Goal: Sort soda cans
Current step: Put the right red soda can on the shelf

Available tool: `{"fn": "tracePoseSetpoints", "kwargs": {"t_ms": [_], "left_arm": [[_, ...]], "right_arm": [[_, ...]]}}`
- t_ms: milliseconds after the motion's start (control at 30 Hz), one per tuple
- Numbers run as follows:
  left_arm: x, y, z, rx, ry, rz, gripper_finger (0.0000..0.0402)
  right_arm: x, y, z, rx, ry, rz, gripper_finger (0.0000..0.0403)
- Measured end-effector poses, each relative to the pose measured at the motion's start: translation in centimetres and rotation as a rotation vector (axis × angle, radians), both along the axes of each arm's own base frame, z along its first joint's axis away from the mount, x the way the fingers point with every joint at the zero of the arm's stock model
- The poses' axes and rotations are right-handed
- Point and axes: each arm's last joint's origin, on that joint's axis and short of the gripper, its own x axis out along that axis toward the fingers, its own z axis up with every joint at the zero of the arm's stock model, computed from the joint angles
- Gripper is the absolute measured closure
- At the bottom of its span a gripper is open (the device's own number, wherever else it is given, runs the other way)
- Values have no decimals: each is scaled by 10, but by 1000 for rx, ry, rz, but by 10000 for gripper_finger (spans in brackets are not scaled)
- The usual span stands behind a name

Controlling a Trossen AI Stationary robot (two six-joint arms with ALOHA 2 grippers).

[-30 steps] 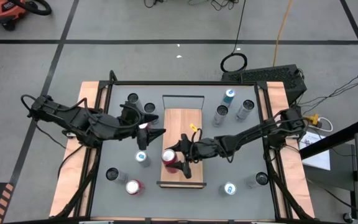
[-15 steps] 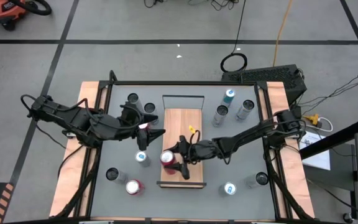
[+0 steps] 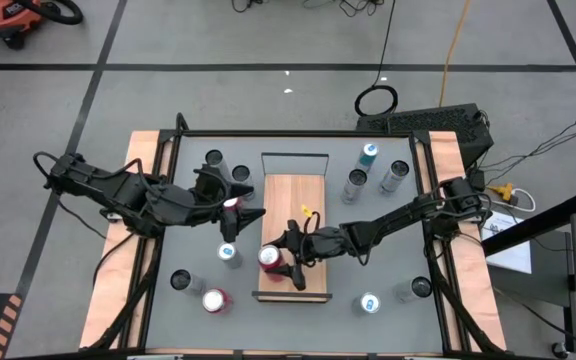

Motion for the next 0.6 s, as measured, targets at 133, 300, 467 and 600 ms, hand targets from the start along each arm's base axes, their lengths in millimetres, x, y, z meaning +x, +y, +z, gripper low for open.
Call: {"fn": "tracePoseSetpoints", "kwargs": {"t_ms": [133, 300, 467, 600], "left_arm": [[0, 0, 0, 0, 1, -1, 18], [0, 0, 0, 1, 1, -1, 18], [1, 0, -1, 3, 5, -1, 18], [3, -1, -3, 6, 13, -1, 18]], "right_arm": [[0, 0, -3, -8, 32, 0, 140], [0, 0, -2, 6, 20, -1, 140], [0, 0, -2, -1, 18, -1, 139], [1, 0, 4, 35, -37, -5, 139]]}}
